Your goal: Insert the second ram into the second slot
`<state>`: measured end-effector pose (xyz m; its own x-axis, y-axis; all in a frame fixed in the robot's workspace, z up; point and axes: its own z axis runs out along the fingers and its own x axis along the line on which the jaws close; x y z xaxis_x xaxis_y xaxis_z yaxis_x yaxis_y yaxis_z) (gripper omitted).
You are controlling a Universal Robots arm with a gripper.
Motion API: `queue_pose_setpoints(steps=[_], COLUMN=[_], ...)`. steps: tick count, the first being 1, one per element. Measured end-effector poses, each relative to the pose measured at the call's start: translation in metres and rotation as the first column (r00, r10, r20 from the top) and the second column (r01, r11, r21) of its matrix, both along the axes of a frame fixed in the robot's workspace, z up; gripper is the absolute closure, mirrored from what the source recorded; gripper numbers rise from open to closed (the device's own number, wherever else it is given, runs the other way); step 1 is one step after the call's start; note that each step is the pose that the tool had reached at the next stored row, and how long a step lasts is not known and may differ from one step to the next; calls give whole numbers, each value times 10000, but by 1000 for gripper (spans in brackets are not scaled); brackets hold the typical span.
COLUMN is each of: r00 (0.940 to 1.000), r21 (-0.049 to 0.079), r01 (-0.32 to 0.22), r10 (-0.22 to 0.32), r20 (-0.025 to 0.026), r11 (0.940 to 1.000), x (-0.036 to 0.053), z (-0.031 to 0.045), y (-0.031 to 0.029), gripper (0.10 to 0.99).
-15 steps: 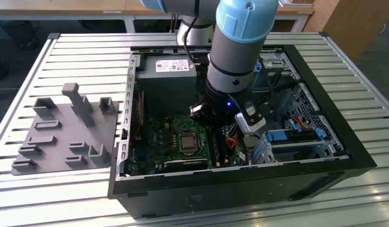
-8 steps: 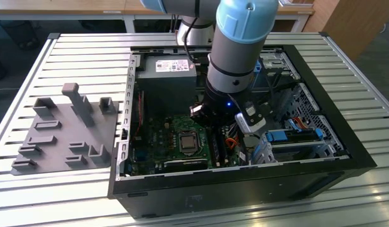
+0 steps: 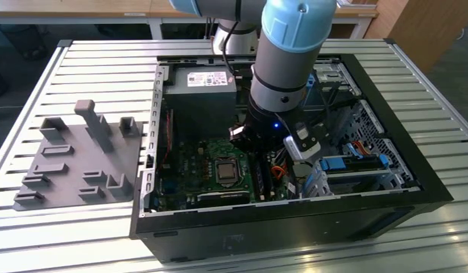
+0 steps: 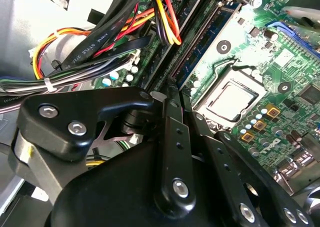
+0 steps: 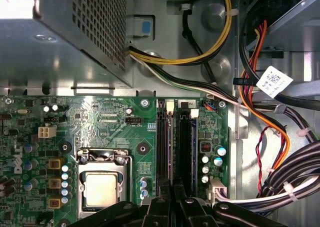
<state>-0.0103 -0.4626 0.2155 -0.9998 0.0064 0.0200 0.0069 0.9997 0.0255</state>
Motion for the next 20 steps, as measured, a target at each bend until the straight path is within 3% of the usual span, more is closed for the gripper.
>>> queue_pose_setpoints(steps=[14,16,17,20], r00=[10000,10000,10000,10000], r21=[-1,-1,-1,0], r01=[0,0,0,0], r10=[0,0,0,0], r20=[-1,0,0,0], r11=[10000,10000,10000,10000], x=[0,0,0,0], z=[-47,-48,-48,-45], y=[0,0,0,0], gripper=[949,937,875,875])
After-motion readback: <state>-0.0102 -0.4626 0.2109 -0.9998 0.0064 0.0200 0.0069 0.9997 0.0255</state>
